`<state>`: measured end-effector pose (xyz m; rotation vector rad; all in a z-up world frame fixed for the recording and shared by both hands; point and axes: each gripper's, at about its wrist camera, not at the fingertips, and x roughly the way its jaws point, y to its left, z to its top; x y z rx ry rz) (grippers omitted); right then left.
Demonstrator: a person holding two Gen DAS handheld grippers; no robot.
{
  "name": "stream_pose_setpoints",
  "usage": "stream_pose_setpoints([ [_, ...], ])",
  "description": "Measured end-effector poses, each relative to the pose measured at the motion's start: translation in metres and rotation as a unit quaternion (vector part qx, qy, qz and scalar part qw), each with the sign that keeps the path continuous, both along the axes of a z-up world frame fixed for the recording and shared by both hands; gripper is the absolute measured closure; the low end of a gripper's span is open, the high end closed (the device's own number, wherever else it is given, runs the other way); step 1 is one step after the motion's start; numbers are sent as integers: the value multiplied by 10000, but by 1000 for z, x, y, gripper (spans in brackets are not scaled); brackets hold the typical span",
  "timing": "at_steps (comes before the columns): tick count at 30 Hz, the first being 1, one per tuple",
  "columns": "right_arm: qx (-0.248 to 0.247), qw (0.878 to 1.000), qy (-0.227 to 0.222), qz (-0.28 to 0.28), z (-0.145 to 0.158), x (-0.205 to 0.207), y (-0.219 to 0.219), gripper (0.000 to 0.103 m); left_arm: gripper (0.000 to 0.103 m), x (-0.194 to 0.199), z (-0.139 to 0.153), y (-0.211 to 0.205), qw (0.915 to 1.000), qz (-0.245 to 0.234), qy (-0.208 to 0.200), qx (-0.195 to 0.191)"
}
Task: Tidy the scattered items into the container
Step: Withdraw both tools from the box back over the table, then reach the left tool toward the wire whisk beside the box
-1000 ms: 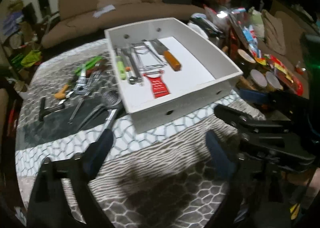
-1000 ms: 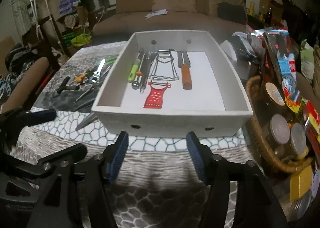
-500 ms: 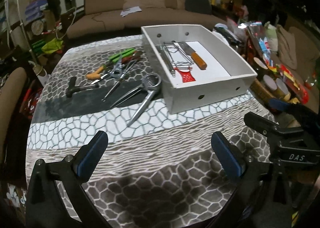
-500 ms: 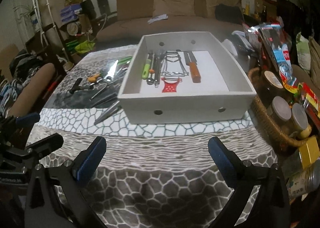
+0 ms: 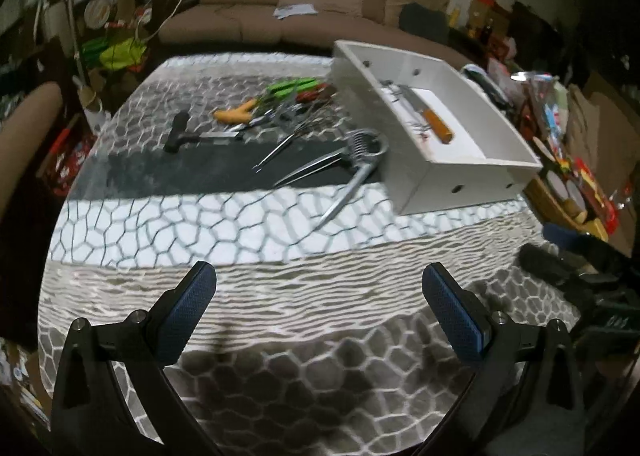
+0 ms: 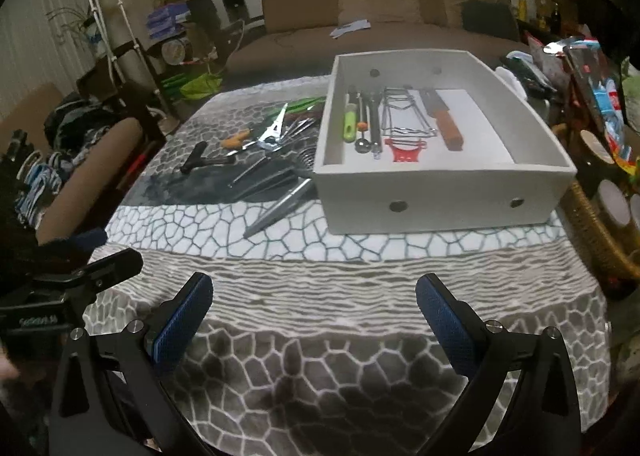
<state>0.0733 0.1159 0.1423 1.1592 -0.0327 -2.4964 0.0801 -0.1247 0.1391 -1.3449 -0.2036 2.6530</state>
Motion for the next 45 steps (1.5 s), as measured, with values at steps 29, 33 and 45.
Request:
stream_pose_setpoints([
  [29, -863, 9939, -618, 312, -61, -45, -15, 3, 17, -142, -84, 19, 9944, -931, -171, -467],
  [33, -1023, 9915, -733, 342, -62, -46, -14, 3, 29, -150, -90, 24, 9939, -958, -249, -478],
  [45, -1092, 9891, -961, 243, -70, -49, -6, 3, 66, -163, -118, 27, 9922, -964, -697, -379],
])
